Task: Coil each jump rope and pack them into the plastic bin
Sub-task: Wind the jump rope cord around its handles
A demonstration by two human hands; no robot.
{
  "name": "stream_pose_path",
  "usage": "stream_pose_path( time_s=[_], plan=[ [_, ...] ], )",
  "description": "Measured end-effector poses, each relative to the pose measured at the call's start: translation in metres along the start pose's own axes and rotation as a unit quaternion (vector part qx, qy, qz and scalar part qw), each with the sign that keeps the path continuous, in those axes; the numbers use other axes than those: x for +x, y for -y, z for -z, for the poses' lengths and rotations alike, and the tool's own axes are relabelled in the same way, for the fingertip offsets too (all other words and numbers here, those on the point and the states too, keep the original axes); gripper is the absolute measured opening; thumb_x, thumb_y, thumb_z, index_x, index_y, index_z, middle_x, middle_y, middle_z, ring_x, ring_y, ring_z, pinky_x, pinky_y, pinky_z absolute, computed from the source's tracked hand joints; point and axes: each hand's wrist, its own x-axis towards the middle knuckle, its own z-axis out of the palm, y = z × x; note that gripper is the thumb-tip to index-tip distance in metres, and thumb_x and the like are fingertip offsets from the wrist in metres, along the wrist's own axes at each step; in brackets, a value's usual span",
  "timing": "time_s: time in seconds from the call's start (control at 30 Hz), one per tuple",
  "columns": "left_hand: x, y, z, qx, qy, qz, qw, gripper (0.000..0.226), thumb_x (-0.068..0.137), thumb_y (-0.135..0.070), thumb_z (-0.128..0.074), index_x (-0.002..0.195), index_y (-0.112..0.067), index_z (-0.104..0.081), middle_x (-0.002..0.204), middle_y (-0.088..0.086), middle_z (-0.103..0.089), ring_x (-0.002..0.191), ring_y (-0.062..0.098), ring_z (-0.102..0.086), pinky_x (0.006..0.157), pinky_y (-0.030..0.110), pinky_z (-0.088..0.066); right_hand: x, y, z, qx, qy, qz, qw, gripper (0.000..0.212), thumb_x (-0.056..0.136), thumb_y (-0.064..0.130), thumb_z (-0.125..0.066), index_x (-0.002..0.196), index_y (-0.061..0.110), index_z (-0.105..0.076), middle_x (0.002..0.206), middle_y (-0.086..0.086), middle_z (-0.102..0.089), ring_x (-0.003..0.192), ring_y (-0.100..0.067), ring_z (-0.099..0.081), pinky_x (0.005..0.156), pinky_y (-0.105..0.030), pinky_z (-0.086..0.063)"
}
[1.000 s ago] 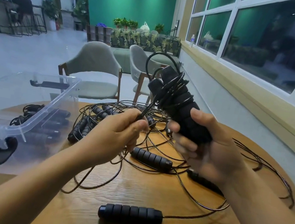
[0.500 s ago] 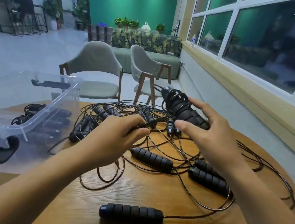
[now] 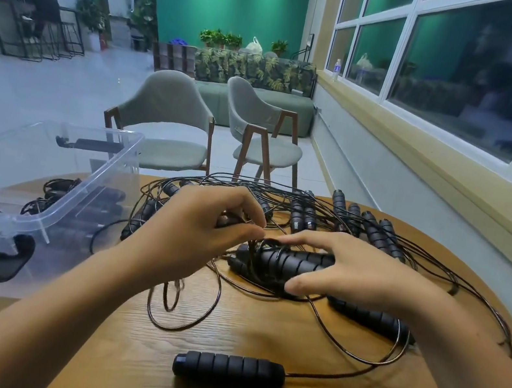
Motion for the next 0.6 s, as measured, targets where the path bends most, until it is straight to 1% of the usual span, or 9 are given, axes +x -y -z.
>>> stream_pose_path(
  time_s=[0.07,0.17,0.23,0.27,0.33,0.4,0.47,0.53,0.6],
  plan=[
    [0.0,0.0,0.002,-0.014,-0.005,-0.005,1.0,0.013,0.089,-0.028,-0.079,0.102,-0.026,-0.076,0.086,-0.02,-0.072,0.085,-0.002,-0.07,0.069,0.01,-0.05,-0.002,0.002,0.0,0.015,0.035,0.011,0.999,0.064,0.087,0.053,-0.083,0.142,0.063,-0.054,0.145,0.036,-0.05,0.134,0.003,-0.049,0.092,-0.011,-0.036],
    [0.001,0.0,0.006,-0.03,-0.013,-0.01,0.999,0.012,0.087,-0.027,-0.082,0.097,-0.026,-0.076,0.086,-0.018,-0.073,0.085,0.002,-0.071,0.07,0.011,-0.05,-0.006,0.005,0.002,0.057,0.086,0.023,0.994,0.058,0.089,0.049,-0.084,0.136,0.066,-0.056,0.14,0.029,-0.058,0.128,-0.003,-0.057,0.1,-0.017,-0.044],
    [0.002,0.0,0.009,-0.04,-0.011,-0.016,0.999,0.01,0.086,-0.029,-0.082,0.094,-0.026,-0.076,0.087,-0.016,-0.074,0.086,0.005,-0.072,0.071,0.012,-0.051,-0.009,0.007,0.004,0.09,0.112,0.028,0.989,0.056,0.088,0.049,-0.084,0.133,0.068,-0.058,0.138,0.021,-0.062,0.124,-0.009,-0.062,0.106,-0.031,-0.052],
    [0.003,0.001,0.01,-0.045,-0.011,-0.018,0.999,0.01,0.086,-0.03,-0.081,0.093,-0.026,-0.076,0.088,-0.015,-0.074,0.087,0.007,-0.072,0.072,0.014,-0.052,-0.011,0.008,0.005,0.113,0.125,0.028,0.985,0.056,0.086,0.049,-0.084,0.132,0.067,-0.06,0.137,0.014,-0.064,0.121,-0.014,-0.065,0.105,-0.04,-0.054],
    [0.003,0.001,0.013,-0.051,-0.014,-0.023,0.998,0.011,0.085,-0.034,-0.079,0.093,-0.027,-0.076,0.088,-0.015,-0.074,0.088,0.009,-0.072,0.072,0.016,-0.053,-0.015,0.011,0.008,0.161,0.155,0.029,0.974,0.058,0.083,0.045,-0.083,0.134,0.062,-0.062,0.135,-0.004,-0.066,0.114,-0.028,-0.068,0.092,-0.051,-0.058],
    [0.003,0.0,0.015,-0.063,-0.017,-0.026,0.998,0.012,0.085,-0.034,-0.077,0.092,-0.025,-0.075,0.085,-0.017,-0.073,0.081,0.005,-0.07,0.068,0.013,-0.051,-0.018,0.012,0.01,0.208,0.187,0.033,0.959,0.061,0.083,0.041,-0.084,0.139,0.055,-0.063,0.133,-0.021,-0.064,0.097,-0.039,-0.063,0.073,-0.046,-0.049],
    [0.003,-0.001,0.016,-0.09,-0.012,-0.023,0.996,0.011,0.085,-0.032,-0.075,0.091,-0.022,-0.075,0.077,-0.022,-0.069,0.068,-0.001,-0.065,0.059,0.009,-0.046,-0.019,0.01,0.012,0.261,0.22,0.045,0.939,0.066,0.082,0.037,-0.084,0.144,0.047,-0.062,0.128,-0.038,-0.057,0.083,-0.046,-0.049,0.062,-0.042,-0.032],
    [0.003,-0.002,0.018,-0.095,-0.01,-0.03,0.995,0.012,0.086,-0.034,-0.073,0.09,-0.022,-0.074,0.075,-0.024,-0.068,0.065,-0.003,-0.062,0.058,0.007,-0.044,-0.02,0.007,0.015,0.302,0.25,0.061,0.918,0.07,0.082,0.033,-0.082,0.147,0.041,-0.061,0.12,-0.046,-0.051,0.076,-0.056,-0.038,0.06,-0.048,-0.02],
    [0.004,-0.001,0.02,-0.081,-0.011,-0.037,0.996,0.015,0.086,-0.042,-0.071,0.09,-0.027,-0.074,0.081,-0.022,-0.07,0.074,0.001,-0.066,0.063,0.008,-0.046,-0.021,0.005,0.017,0.32,0.272,0.073,0.905,0.07,0.081,0.03,-0.081,0.148,0.037,-0.061,0.117,-0.049,-0.047,0.077,-0.059,-0.037,0.061,-0.052,-0.017]
  ],
)
